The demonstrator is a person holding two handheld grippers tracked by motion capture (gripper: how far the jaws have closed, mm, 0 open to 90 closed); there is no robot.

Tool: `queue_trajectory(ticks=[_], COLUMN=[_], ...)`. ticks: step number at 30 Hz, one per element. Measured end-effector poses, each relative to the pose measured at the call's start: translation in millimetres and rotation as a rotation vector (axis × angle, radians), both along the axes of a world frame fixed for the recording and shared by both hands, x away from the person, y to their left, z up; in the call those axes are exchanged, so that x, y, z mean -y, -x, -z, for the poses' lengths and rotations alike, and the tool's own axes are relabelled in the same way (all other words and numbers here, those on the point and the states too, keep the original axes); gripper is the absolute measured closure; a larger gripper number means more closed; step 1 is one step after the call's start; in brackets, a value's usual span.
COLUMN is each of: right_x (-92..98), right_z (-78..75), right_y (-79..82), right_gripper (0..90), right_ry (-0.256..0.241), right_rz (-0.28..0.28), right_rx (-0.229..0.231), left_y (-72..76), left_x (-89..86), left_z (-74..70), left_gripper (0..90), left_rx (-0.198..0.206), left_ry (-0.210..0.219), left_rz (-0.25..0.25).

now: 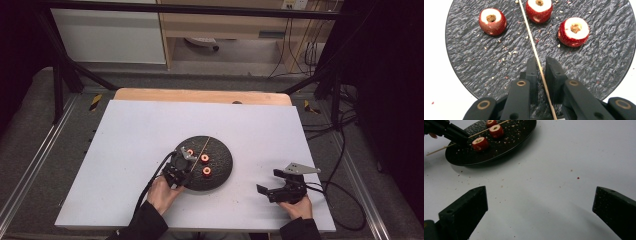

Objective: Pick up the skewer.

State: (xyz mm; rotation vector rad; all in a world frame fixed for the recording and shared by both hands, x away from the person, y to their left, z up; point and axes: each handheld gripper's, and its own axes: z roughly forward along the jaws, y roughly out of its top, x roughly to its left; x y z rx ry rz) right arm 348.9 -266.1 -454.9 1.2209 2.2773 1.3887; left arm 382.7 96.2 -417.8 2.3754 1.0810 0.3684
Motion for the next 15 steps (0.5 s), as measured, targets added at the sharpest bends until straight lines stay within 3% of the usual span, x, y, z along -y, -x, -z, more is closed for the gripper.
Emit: queue_trajectory(ticks=[8, 15], right_x=[-0.2, -0.2], right_z=[-0.1, -0.1], right_y=[0.1, 0.2], right_gripper=[0.8, 0.9], right_ry=[-0.002, -0.004], right_rz=[0.0, 0.0], right_rx=[-0.003, -0.002], left_y=[-1.4, -3.9], left_x=[1.2, -2.0], left_z=[-0.2, -0.6], left_gripper=[83.2, 85.0], left_rx=[0.005, -0.015], left_ry=[-0.02, -0.014], left_rz=[-0.007, -0.011])
